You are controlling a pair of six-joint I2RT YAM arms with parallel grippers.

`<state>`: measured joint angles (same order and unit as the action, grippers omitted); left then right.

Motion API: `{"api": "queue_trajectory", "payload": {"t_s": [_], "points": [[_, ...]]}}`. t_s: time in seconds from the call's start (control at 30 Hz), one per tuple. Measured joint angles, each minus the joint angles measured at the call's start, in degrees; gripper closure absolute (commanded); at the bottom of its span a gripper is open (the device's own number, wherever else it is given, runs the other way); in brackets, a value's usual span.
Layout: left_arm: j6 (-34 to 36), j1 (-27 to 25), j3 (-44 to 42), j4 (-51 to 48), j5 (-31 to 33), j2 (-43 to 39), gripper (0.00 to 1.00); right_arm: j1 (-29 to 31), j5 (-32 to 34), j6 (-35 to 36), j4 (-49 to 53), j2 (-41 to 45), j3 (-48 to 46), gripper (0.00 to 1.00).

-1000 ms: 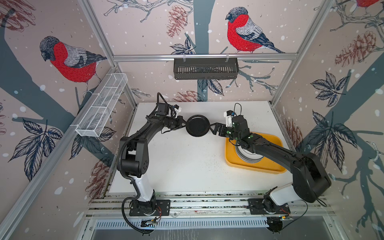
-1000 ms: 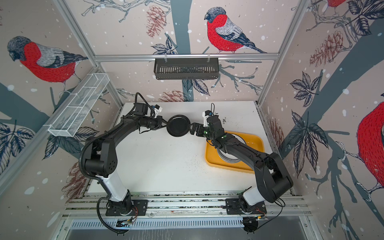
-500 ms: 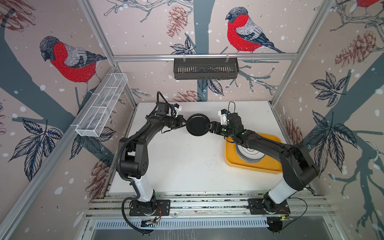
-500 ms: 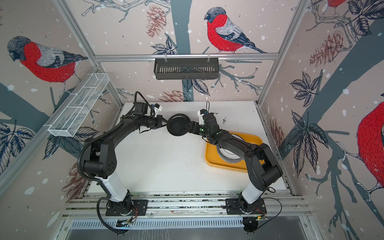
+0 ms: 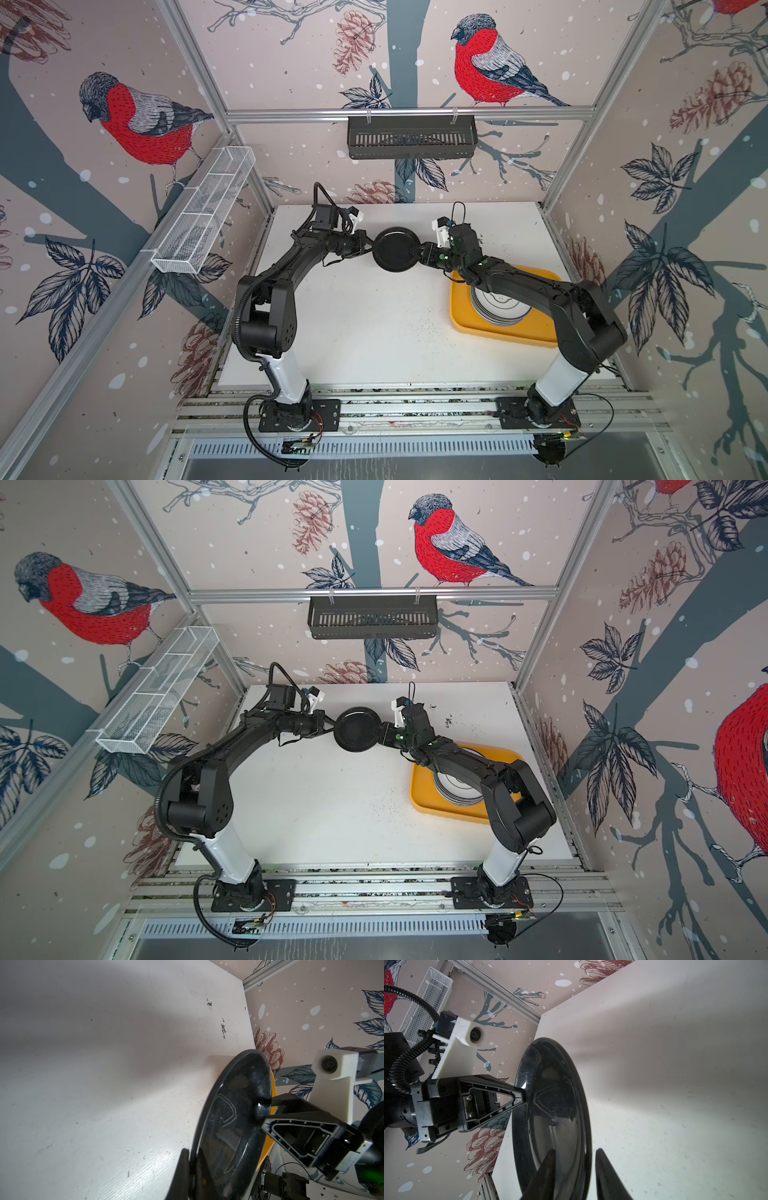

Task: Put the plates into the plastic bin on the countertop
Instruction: 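Carry the black plate toward the right gripper, which closes on its rim, then open the left gripper while the right gripper lowers the black plate onto the stack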

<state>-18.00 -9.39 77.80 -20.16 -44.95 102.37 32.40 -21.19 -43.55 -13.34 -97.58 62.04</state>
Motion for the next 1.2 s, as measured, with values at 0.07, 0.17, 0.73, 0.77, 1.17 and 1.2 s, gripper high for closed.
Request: {"api": "queue_trajectory", "payload": {"t_s": [0.07,0.17,0.73,0.77,1.17,1.2], "points": [[0.0,0.0,0.0,0.0,0.0,0.0,0.92,0.0,-0.2,-0.2,0.0,-0.1,0.1,0.77],[0.0,0.0,0.0,0.0,0.0,-0.1,0.90,0.0,-0.1,-0.2,0.0,-0.3,0.1,0.82],[0.0,-0.3,-1.4,0.8,0.5,-2.1,0.28,-2.5,-2.7,-4.9,-2.2,-0.6,-2.3,0.95],[0.0,-0.3,-1.6,1.0,0.7,-2.4,0.25,-2.8,-2.8,-5.7,-2.2,-0.4,-2.6,0.95],[1.5,-4.9,-5.4,5.7,2.8,-8.6,0.03,-9.2,-2.7,-6.6,-2.1,8.3,-9.3,0.95],[1.6,-5.3,-5.9,6.2,2.9,-9.3,0.03,-9.8,-2.7,-7.1,-2.0,9.4,-9.9,0.95]]}}
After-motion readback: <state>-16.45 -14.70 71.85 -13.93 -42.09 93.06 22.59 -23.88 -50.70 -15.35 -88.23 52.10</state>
